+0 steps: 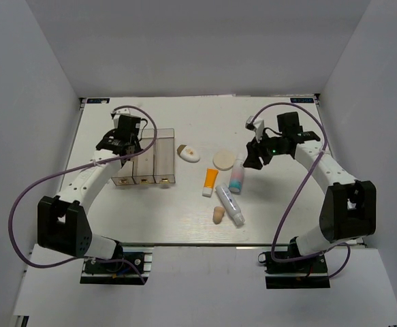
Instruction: Organize the makeup
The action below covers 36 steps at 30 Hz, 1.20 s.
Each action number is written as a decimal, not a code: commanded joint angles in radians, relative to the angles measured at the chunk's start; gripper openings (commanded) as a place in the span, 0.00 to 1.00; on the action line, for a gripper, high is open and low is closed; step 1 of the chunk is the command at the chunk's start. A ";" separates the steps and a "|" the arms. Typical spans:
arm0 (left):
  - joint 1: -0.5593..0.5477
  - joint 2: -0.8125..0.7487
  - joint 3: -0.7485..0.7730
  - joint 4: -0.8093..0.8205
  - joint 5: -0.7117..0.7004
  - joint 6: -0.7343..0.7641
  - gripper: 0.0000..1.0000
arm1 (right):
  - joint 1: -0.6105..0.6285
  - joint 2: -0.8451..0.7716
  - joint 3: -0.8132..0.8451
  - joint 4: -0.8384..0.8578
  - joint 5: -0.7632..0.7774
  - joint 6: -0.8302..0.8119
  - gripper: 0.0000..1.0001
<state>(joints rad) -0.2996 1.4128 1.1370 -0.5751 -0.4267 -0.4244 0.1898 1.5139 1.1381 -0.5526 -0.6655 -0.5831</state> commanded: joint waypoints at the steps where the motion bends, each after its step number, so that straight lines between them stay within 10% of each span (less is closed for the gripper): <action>1: 0.053 -0.067 -0.042 0.017 -0.058 -0.013 0.17 | 0.023 -0.043 -0.024 -0.009 -0.034 -0.024 0.59; 18: 0.152 0.058 -0.051 0.031 0.026 0.007 0.62 | 0.091 -0.095 -0.072 -0.072 -0.086 -0.133 0.72; 25: 0.162 -0.023 -0.022 0.021 0.069 0.004 0.60 | 0.123 -0.098 -0.074 -0.278 -0.279 -0.514 0.76; 31: 0.133 -0.213 -0.069 0.081 0.385 0.024 0.28 | 0.207 -0.058 -0.109 -0.477 -0.326 -0.954 0.59; 36: 0.132 -0.371 -0.158 0.018 0.483 -0.023 0.49 | 0.301 -0.031 -0.132 -0.451 -0.246 -1.064 0.54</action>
<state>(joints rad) -0.1665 1.1183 1.0351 -0.5159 -0.0540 -0.4175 0.4473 1.4693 1.0122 -0.9703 -0.9203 -1.4845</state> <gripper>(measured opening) 0.456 0.537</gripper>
